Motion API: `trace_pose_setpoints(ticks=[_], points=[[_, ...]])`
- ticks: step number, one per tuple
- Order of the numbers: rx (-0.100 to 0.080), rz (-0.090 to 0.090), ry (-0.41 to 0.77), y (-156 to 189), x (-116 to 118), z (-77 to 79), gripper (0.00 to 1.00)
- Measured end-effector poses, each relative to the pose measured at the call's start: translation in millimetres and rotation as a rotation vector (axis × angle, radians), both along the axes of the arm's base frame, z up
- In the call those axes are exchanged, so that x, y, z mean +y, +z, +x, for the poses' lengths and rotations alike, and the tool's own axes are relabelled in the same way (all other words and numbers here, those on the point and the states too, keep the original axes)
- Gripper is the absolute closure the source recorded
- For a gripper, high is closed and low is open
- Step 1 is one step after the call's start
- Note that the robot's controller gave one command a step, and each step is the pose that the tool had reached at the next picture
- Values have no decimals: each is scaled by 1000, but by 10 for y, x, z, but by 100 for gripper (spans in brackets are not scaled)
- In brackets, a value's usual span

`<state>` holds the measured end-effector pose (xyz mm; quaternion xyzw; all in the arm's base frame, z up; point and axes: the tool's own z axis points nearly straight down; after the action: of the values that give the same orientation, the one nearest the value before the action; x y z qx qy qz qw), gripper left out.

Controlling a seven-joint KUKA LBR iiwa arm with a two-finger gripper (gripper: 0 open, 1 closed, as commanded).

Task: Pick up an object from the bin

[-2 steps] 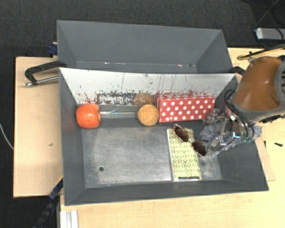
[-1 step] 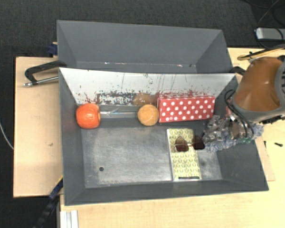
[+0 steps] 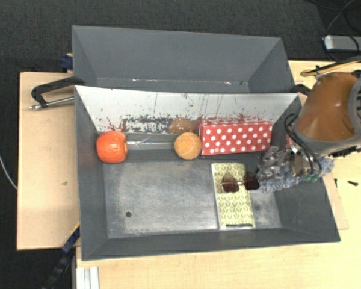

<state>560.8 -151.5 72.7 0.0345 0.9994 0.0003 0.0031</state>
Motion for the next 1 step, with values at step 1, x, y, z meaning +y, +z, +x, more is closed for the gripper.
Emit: trace_pose_setpoints(ticks=[1], points=[[0,-1,0,275,1,-5,100]])
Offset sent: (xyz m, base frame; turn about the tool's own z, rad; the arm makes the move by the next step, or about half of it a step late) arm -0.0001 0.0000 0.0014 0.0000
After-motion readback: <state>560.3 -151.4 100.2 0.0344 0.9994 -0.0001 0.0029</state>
